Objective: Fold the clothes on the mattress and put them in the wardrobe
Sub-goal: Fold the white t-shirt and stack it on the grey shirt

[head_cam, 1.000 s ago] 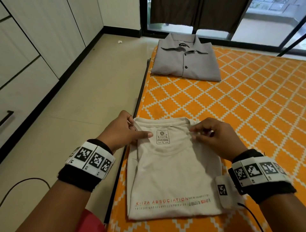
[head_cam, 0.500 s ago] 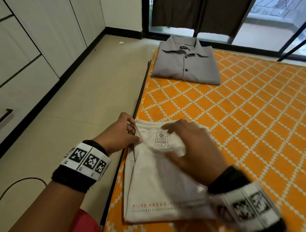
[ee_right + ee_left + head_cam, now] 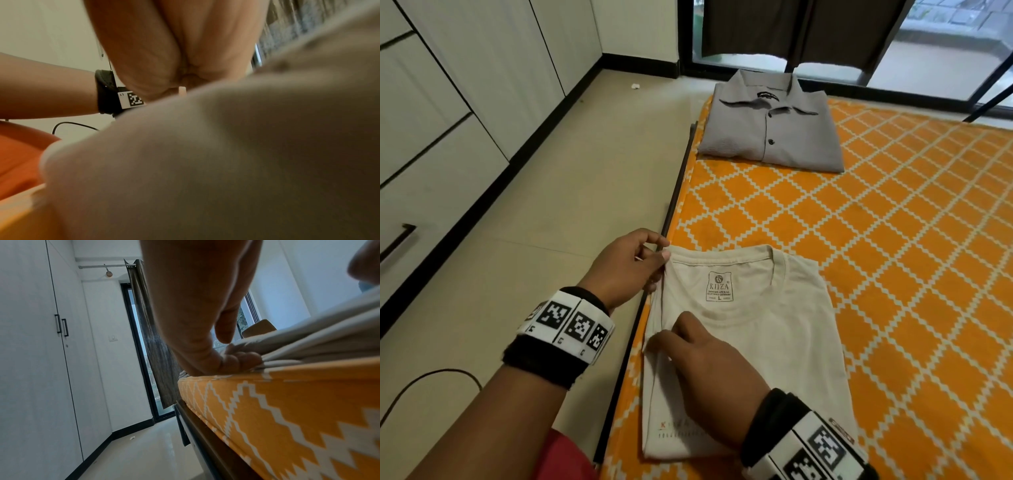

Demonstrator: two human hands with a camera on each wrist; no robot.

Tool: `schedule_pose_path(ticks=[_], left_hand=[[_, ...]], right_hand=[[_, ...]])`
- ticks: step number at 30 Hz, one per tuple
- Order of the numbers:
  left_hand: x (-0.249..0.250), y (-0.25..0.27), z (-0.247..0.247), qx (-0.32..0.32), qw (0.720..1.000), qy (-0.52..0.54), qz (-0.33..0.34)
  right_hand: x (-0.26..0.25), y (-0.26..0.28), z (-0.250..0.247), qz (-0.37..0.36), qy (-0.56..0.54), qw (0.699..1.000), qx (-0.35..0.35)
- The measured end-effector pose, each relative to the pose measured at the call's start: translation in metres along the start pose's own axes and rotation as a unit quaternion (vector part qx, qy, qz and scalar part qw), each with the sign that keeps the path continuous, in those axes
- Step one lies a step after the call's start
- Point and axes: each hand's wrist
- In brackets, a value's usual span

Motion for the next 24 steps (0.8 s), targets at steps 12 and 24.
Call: schedule_pose_path(ticks=[12,24], left_hand=[[-0.014,-0.015,0.015,0.095,0.992,-0.057,0.056],[-0.026,-0.023,0.027,0.160,0.975,-0.145,0.048]], right_hand=[[0.001,-0.003,0.011,-0.043,0.020,0.995,0.083],[0.002,0.000,0.010,-0.093,0.021,0.995,0.027]])
Point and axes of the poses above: each hand's wrist, its own y-axis away from the middle knuckle, its own z-axis out of the palm, x = y × z, and after that the axes turned 14 degrees about -x, right-handed
